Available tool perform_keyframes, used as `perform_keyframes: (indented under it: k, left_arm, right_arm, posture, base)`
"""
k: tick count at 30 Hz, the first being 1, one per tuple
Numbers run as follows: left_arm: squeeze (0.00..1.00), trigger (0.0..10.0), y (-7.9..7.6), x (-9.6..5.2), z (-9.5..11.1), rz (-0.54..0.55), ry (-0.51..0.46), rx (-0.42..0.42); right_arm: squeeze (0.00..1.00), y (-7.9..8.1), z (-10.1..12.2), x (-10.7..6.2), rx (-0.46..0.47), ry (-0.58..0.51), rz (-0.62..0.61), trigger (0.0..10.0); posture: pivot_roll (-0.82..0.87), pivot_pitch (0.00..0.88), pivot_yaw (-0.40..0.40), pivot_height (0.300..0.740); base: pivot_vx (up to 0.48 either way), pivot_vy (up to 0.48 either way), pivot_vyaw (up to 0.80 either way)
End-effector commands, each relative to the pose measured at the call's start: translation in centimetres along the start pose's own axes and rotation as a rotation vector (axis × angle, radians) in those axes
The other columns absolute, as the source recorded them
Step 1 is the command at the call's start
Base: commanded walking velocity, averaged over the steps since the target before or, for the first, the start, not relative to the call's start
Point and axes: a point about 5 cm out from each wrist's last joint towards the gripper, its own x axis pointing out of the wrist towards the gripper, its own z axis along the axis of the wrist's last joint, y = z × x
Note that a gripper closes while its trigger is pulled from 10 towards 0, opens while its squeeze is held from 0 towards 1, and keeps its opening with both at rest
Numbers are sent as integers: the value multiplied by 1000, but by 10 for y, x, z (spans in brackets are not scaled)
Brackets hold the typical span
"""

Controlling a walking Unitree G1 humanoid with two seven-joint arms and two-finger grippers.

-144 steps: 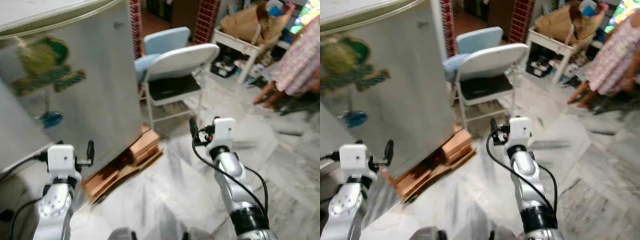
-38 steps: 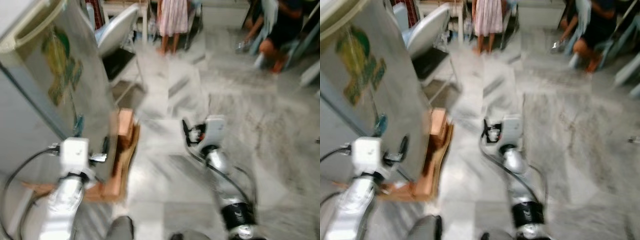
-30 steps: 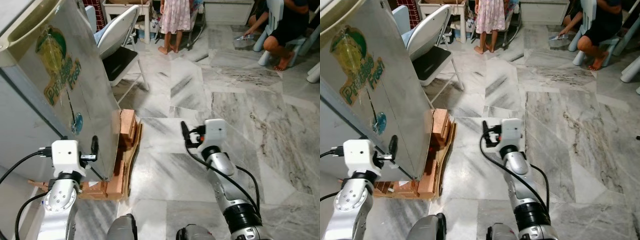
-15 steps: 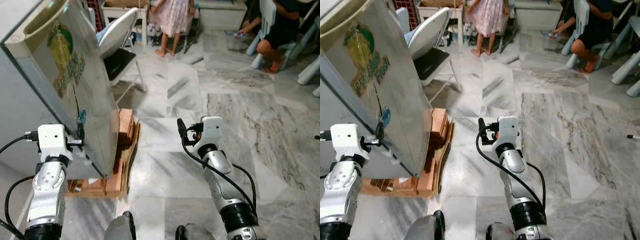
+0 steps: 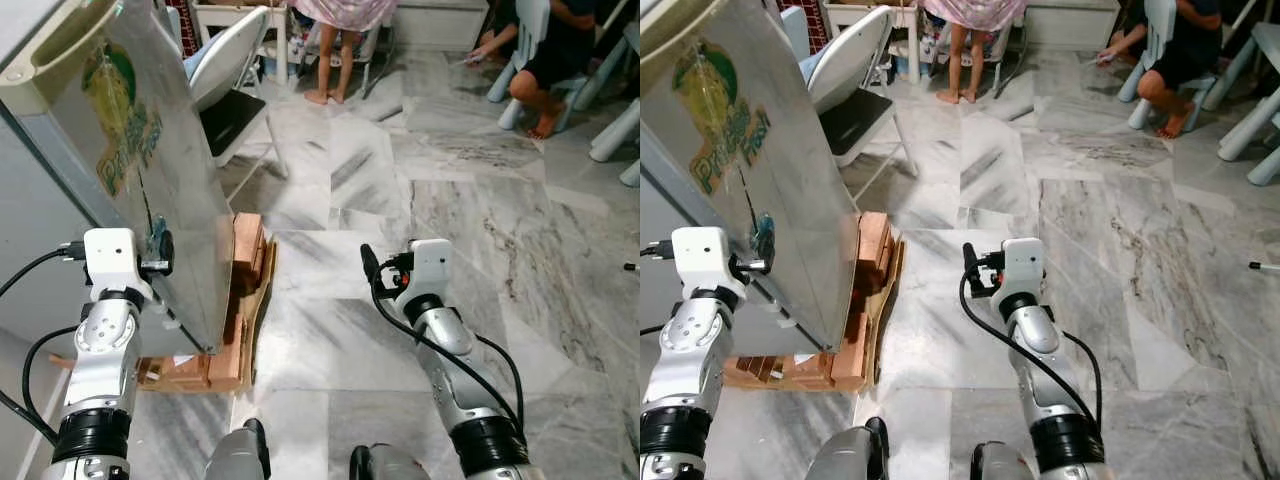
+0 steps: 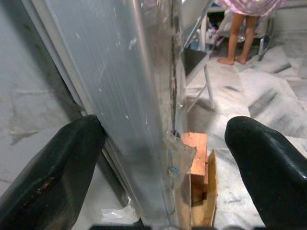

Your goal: Restocking fridge

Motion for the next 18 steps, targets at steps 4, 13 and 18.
perform_keyframes:
  k: [4,13,18]
  left_arm:
    - [0,10000,-2,7,-2,-3,31,11]
    - [0,10000,-95,13,24,-340,-34,-63]
    - [0,10000,-212,-41,63,-888,-175,-78]
  right_arm:
    - [0,-3,-5,-4,3,35,-11,10000]
    - [0,-12,-33,-36,-159,338,203,10000]
    - [0,-21,-53,-56,-202,446,275,10000]
  posture:
    - [-15,149,-10,740]
    - [11,141,-27,740]
    - [-6,132,-23,740]
  base:
    - [0,0,0]
    - [0,0,0]
    - [0,0,0]
